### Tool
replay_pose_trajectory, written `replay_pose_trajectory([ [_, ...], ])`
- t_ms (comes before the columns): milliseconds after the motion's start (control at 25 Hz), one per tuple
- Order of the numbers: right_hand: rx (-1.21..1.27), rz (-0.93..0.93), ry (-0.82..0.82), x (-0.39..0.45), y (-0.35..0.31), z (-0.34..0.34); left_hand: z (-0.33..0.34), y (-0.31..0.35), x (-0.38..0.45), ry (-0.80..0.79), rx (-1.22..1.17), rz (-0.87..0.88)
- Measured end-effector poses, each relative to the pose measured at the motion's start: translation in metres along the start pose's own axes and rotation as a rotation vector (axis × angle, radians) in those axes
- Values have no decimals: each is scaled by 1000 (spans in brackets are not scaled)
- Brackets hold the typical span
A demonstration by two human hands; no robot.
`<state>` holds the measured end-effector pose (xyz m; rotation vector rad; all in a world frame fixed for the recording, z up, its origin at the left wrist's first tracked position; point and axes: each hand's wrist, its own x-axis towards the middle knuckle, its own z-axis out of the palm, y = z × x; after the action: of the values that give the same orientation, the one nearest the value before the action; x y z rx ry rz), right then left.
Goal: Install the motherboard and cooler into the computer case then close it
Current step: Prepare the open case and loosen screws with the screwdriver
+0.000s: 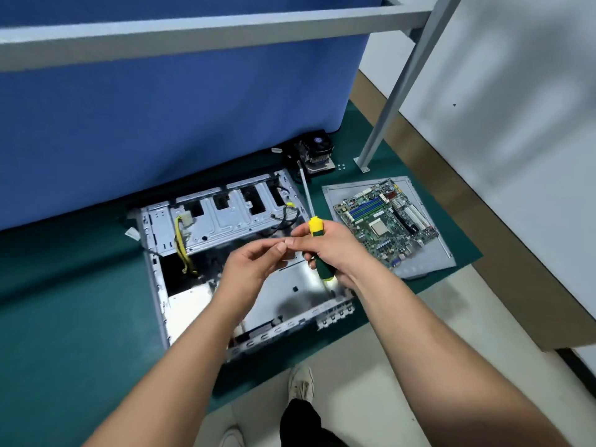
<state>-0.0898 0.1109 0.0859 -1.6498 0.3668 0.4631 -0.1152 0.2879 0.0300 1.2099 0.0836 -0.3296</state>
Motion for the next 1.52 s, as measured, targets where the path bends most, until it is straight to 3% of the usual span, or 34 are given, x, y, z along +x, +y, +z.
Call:
replay_pose_trajectory([
  [200,-10,59,-122,-55,19,52,-50,13,-63,-120,-76,-174],
  [560,-19,77,-135,-97,50,96,-78,2,-121,-90,-263,-359],
  [760,-126,71,-51,-99,62,101,-64,3,-117,113,-364,-316],
  [960,-408,163,-220,-105,73,99,-49,6,-107,284,-409,-218],
  [1200,-147,-51,-126,-114,87,71,-43,-3,-104,601,-451,-151],
  [1360,-2,-163,97,-115,105,69,-36,-9,-110,533,-537,-189],
  [1520,221,-39,189,-121,120,68,-39,-12,-114,502,-700,-252],
])
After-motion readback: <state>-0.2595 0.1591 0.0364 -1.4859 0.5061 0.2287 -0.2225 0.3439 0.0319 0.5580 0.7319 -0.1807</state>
